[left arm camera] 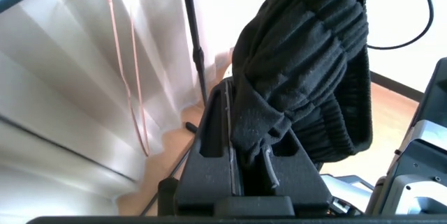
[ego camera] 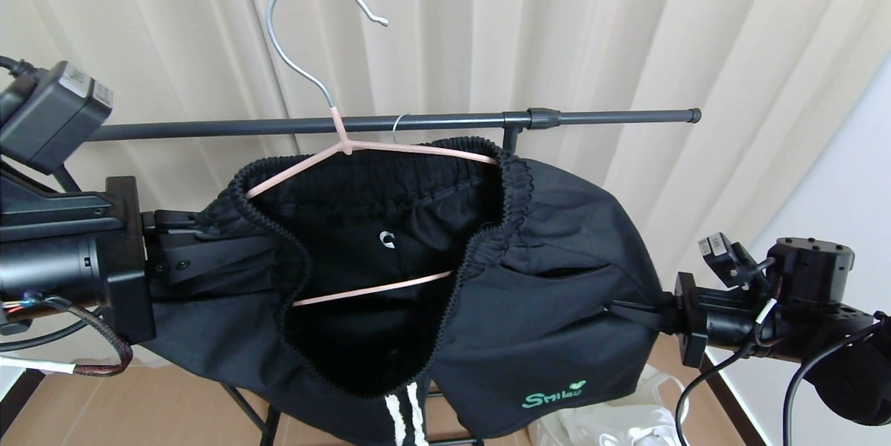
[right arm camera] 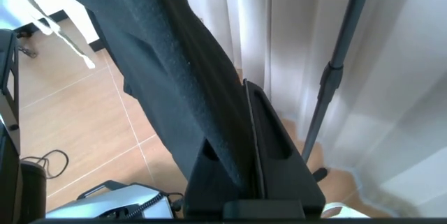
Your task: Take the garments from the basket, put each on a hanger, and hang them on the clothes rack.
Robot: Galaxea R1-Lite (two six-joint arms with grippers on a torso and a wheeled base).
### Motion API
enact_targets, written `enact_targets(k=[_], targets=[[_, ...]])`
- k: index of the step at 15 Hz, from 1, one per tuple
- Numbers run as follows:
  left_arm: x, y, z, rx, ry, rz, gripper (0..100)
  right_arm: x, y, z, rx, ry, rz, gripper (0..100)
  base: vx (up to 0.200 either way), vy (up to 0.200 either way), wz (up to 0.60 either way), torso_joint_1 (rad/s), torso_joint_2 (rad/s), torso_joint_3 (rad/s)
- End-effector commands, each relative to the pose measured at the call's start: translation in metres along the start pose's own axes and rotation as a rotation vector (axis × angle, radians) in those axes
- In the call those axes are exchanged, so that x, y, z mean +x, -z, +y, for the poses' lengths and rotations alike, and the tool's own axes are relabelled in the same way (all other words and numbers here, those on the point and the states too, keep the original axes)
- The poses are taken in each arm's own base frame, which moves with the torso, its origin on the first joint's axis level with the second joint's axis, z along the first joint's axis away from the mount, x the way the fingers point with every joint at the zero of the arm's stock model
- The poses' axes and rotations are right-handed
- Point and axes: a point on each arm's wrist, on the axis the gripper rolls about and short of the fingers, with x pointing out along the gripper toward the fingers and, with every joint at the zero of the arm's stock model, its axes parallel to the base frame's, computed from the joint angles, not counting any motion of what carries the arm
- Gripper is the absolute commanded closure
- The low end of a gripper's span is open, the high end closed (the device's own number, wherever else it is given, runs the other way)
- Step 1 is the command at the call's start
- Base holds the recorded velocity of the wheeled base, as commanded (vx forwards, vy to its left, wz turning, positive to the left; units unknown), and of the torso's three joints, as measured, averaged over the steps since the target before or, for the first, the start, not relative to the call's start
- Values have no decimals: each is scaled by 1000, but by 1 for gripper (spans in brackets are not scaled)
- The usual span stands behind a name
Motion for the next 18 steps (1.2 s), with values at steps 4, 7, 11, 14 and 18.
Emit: enact_targets(k=[4,7,11,14,18], targets=[[2,6,4,-40,-16,24,100,-3,-15,24,-105,-27,-49,0,0,0,0,0,0,0],[4,20,6,-78,-27,65,100,1,-30,42,-173,-53,-79,0,0,0,0,0,0,0],[7,40,4,-120,-58,143,100,16,-49,65,-192,85,-94,0,0,0,0,0,0,0],[10,61,0,-158,-75,220,100,27,-70,81,-120,140,-158,0,0,0,0,0,0,0],[14,80,-2,-188,-99,303,100,29,-72,82,-120,162,-162,0,0,0,0,0,0,0]])
